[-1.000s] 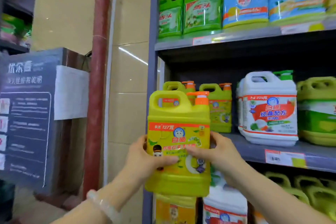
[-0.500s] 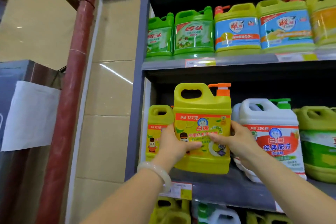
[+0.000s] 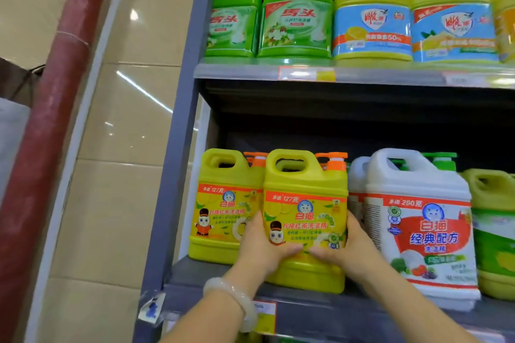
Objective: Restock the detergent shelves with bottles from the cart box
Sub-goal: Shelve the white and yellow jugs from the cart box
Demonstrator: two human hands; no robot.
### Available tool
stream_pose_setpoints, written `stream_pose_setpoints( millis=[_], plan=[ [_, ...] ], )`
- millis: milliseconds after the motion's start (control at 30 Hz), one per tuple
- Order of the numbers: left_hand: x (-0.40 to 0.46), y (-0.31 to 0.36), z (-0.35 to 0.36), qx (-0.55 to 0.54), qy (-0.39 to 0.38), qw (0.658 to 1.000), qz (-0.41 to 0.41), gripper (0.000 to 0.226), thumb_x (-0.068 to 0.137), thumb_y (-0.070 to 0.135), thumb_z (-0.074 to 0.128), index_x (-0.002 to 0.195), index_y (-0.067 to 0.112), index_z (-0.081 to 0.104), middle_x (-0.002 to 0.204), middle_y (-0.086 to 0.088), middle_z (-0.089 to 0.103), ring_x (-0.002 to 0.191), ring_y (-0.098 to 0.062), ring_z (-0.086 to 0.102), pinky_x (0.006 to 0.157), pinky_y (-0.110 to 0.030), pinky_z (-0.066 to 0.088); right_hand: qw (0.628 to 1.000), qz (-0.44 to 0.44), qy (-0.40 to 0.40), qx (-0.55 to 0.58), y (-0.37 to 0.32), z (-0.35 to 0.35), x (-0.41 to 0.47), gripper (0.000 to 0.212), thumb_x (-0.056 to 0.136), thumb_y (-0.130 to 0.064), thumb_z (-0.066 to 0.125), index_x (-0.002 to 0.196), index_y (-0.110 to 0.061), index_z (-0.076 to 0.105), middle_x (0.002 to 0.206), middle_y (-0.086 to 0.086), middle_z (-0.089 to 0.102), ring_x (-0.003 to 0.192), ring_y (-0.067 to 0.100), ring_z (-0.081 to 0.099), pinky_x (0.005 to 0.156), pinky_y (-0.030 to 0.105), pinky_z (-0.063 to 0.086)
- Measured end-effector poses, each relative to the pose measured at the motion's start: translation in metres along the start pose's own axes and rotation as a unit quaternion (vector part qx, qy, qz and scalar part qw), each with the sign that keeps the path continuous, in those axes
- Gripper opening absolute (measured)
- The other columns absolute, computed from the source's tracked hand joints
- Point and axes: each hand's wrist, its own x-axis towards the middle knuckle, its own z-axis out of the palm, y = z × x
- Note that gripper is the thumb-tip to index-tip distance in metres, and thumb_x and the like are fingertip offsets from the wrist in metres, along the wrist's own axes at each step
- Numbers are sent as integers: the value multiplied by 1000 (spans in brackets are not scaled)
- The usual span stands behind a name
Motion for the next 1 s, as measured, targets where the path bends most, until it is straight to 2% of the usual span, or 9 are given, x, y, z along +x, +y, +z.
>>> stream_pose_setpoints(
  millis=[67,133,167,300,367,500,667,800,1000],
  plan=[
    [1,-2,1,52,-24,998,-13,95,58,28,89,137,21,35,135,0,49,128,-19,45,107,-35,39,996,-2,8,-91,2,-1,1,99,49,-23,92,131,-28,37,117,-3,60,109,19,58,97,44,48],
    [-1,-5,2,127,-44,990,-33,114,56,31,90,146,21,20,147,-5,35,136,-23,35,112,-39,34,994,4,13,-111,3,-3,5,98,52,-19,91,134,-23,37,118,-1,59,110,20,57,99,42,46],
    [-1,-8,4,163,-48,985,-38,115,58,31,89,147,21,17,148,-7,32,137,-24,34,112,-39,34,994,0,17,-112,4,-3,6,94,55,-16,90,133,-20,38,118,0,59,109,20,57,99,40,46],
    [0,-17,11,198,-28,979,-29,68,71,33,81,128,18,47,128,-1,55,118,-21,53,100,-35,45,994,10,45,-103,17,1,8,81,65,-15,85,132,-13,40,127,6,57,115,23,55,102,42,43],
    [3,-19,13,201,-20,979,-40,58,73,34,79,121,16,52,121,-1,60,111,-21,57,95,-34,48,992,13,53,-116,23,3,10,75,68,-17,83,130,-11,41,128,8,57,115,24,55,102,41,43],
    [5,-17,14,212,2,975,-68,54,75,34,78,118,12,53,116,-4,62,107,-23,59,87,-32,48,989,9,55,-136,32,6,21,75,69,-21,83,129,-9,39,130,8,55,119,24,53,104,39,42],
    [4,-15,15,229,-1,970,-80,41,82,32,71,113,13,53,113,-5,63,104,-24,59,83,-32,47,989,24,35,-145,42,12,32,101,64,-29,83,143,-9,22,142,9,43,130,25,44,109,45,37],
    [2,-13,14,236,3,969,-78,35,85,31,67,112,15,52,112,-3,62,102,-23,59,83,-32,47,989,37,18,-142,40,11,32,103,71,-25,79,148,-11,11,149,8,34,135,24,37,112,45,33],
    [1,-11,15,251,10,964,-90,40,90,33,60,123,14,49,120,-5,60,110,-24,57,86,-32,45,985,40,9,-167,40,12,34,97,79,-26,74,148,-11,9,150,8,32,135,25,37,113,44,32]
  ],
)
